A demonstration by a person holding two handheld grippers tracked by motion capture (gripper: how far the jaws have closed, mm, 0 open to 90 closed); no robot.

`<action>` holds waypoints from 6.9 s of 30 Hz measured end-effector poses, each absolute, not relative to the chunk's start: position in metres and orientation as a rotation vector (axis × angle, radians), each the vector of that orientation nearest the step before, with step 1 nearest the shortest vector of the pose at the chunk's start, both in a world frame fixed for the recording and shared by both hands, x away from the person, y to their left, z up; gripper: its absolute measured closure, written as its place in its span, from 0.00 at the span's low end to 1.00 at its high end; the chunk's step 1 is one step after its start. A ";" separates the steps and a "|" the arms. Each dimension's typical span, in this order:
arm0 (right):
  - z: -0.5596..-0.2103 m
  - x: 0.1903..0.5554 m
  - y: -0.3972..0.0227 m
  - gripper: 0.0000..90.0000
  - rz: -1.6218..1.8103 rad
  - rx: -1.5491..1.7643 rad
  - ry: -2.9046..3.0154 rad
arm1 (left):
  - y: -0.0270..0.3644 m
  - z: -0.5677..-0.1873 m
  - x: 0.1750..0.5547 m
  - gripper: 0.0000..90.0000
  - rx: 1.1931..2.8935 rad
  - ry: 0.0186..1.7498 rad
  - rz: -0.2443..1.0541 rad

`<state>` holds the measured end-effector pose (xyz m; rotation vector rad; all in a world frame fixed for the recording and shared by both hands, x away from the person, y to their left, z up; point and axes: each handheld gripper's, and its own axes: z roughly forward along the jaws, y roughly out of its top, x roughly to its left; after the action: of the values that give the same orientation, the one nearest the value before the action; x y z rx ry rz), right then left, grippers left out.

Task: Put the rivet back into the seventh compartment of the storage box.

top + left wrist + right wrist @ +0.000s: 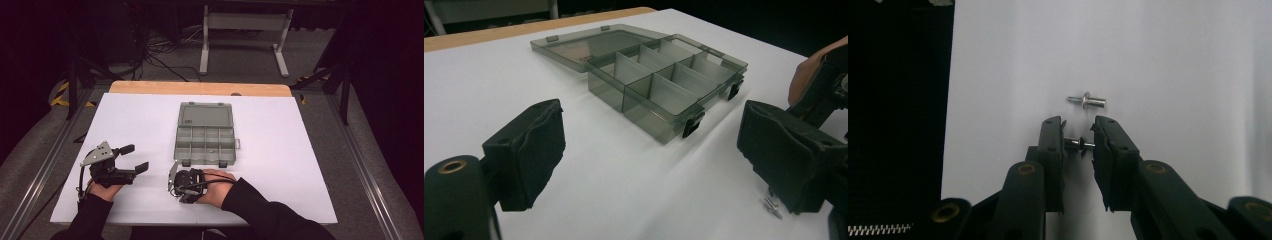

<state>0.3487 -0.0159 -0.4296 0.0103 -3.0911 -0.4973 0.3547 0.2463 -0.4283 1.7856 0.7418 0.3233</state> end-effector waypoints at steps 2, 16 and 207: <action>-0.429 0.349 -0.016 0.83 -0.498 0.011 -3.092 | 0.246 -0.428 0.355 0.14 1.785 0.743 0.324; -0.426 0.351 -0.020 0.83 -0.530 -0.021 -3.082 | 0.246 -0.428 0.355 0.14 1.786 0.742 0.322; -0.367 0.373 -0.023 0.35 -0.810 -0.099 -3.119 | 0.250 -0.429 0.352 0.14 1.777 0.753 0.329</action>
<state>0.3735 -0.0228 -0.3671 -0.0987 -3.1187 -0.8102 0.3521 0.2496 -0.4293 1.7768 0.7534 0.3289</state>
